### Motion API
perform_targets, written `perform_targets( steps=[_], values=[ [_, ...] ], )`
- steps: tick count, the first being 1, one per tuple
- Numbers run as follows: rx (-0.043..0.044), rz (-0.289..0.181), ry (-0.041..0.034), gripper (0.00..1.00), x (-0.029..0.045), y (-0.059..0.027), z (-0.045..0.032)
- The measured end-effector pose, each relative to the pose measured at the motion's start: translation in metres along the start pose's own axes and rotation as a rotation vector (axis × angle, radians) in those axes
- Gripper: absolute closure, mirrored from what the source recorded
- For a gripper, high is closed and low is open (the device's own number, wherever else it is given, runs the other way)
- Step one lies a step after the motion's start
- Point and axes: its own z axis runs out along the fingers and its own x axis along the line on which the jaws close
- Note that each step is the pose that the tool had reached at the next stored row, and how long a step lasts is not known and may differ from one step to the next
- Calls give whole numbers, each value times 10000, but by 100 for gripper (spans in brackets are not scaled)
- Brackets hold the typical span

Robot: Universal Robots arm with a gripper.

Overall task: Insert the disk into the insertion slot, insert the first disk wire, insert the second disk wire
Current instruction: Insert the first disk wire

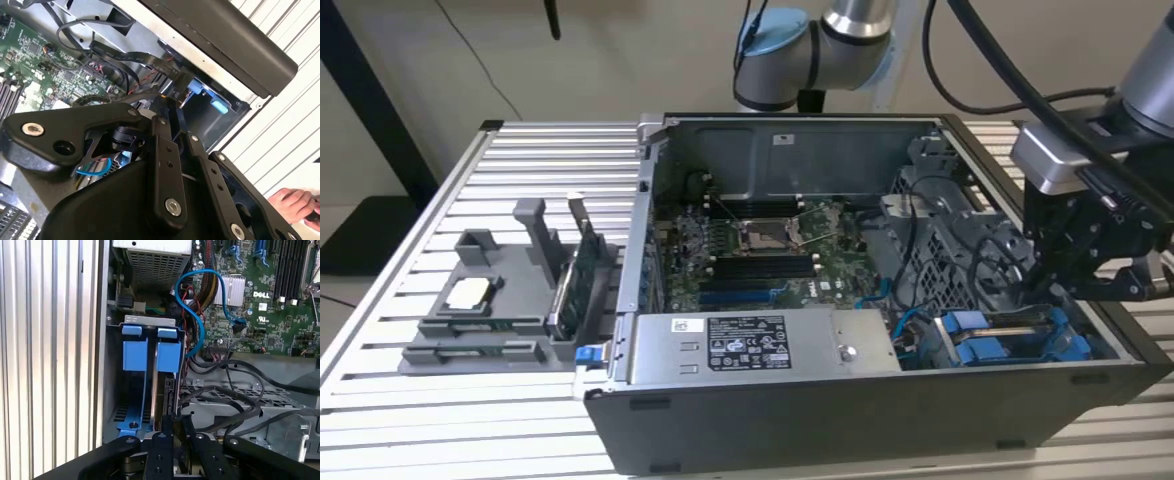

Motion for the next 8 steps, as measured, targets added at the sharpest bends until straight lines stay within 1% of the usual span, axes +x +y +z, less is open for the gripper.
perform_targets(
  steps=[8],
  values=[
    [7,114,8,81,15,3,48]
  ],
)
